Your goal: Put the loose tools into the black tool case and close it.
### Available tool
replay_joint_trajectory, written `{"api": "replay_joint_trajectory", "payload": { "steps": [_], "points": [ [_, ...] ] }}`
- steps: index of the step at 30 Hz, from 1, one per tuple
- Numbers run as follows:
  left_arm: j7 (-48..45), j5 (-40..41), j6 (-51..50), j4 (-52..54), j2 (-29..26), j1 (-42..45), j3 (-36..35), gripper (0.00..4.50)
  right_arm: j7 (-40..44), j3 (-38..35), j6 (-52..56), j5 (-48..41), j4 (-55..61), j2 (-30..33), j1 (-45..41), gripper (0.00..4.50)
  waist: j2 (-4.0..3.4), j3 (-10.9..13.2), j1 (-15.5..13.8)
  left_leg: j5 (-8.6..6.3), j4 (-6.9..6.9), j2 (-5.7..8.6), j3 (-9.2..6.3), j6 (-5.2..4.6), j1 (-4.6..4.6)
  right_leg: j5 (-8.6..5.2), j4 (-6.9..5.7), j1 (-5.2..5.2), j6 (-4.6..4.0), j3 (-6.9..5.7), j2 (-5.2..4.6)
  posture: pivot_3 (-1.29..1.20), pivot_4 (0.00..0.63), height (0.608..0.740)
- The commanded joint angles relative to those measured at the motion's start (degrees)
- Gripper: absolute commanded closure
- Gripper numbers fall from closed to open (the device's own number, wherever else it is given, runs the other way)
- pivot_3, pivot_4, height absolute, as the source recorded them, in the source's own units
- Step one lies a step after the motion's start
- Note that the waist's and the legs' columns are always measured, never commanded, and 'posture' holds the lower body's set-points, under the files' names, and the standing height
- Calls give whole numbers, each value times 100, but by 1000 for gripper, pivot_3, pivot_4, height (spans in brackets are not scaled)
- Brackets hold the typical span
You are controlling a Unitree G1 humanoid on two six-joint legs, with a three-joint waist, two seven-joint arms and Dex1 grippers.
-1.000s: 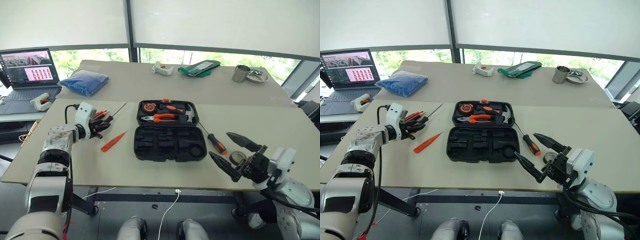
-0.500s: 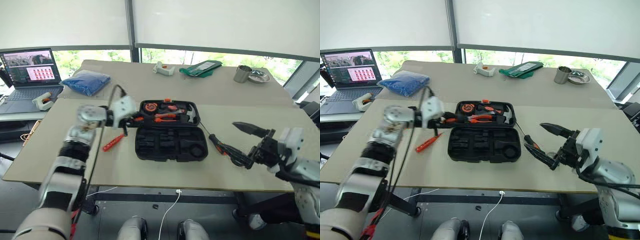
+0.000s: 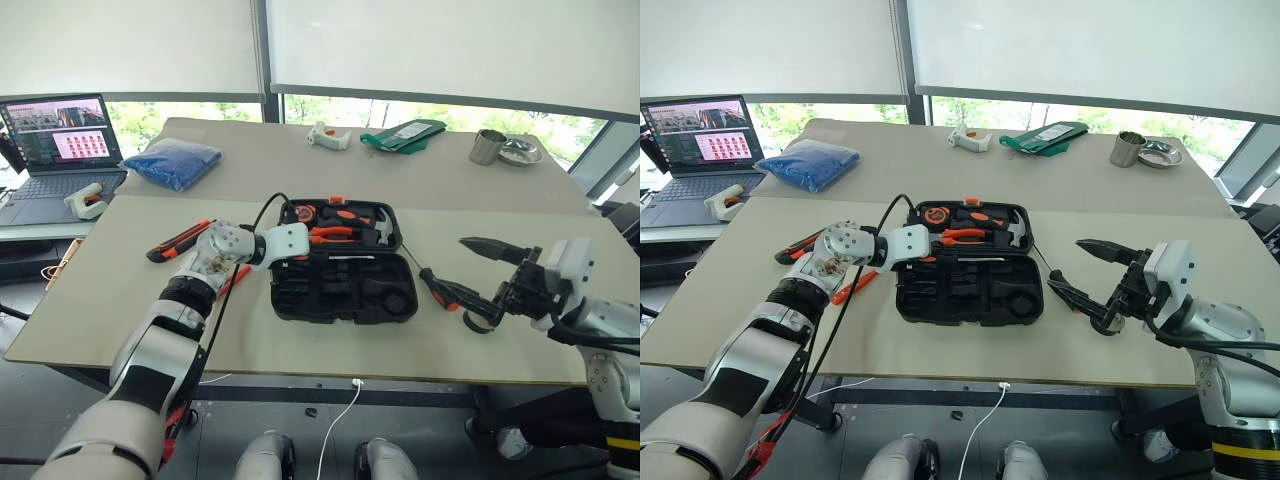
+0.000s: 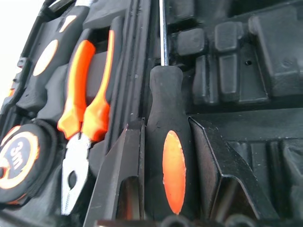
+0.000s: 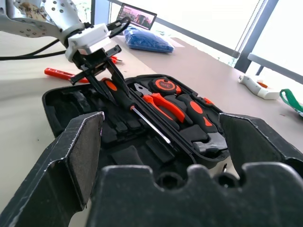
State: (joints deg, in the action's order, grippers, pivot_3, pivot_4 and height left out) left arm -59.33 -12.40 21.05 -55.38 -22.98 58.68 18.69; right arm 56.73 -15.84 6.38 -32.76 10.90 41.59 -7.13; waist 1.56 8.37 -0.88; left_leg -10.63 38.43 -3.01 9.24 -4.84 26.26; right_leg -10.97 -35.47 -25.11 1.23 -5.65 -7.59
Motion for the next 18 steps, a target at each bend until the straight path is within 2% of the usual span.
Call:
{"api": "replay_joint_trajectory", "payload": {
  "steps": [1, 7, 9, 11, 14, 18],
  "points": [
    [-72, -41, 240, -17, -16, 186, 1, 3593, -56, -196, 68, -128, 279, 16, 88, 0, 0, 0, 1, 0, 2, -1, 0, 0, 0, 0, 0, 0, 0, 0, 0, 0, 150, 740],
    [-2, -51, 204, -176, 48, 182, -41, 3593, -120, -242, 133, -127, 349, 8, 207, 0, 0, 0, 7, -1, 4, -1, -1, -1, 0, -1, -6, -1, 1, 1, -1, 0, 150, 740],
    [-98, 100, 93, -203, 128, 184, -149, 2586, -136, -243, 168, -123, 363, 6, 220, 0, 0, 0, 2, -2, 7, -1, -1, -2, 0, -2, -9, -1, 2, 0, -1, 0, 150, 740],
    [22, 230, 250, -236, 172, 244, -313, 2139, -140, -248, 218, -136, 384, 14, 238, 0, 0, 0, -1, -4, 15, 0, -1, -5, 2, -3, -15, -1, 4, 0, -2, 0, 150, 740],
    [-352, 808, 281, -173, 250, 295, -730, 977, -82, -302, 337, -306, 471, 25, 302, 0, 1, 0, 11, -10, 35, -4, -3, -10, 7, -5, -27, -3, 7, 1, -3, 0, 150, 740],
    [-456, 1103, 111, -188, 307, 297, -1025, 977, -78, -453, 725, -824, 690, 8, 425, 0, 0, 0, 15, -10, 41, -4, -6, -10, 6, -5, -33, -2, 6, 0, -6, 0, 150, 740]
  ]
}}
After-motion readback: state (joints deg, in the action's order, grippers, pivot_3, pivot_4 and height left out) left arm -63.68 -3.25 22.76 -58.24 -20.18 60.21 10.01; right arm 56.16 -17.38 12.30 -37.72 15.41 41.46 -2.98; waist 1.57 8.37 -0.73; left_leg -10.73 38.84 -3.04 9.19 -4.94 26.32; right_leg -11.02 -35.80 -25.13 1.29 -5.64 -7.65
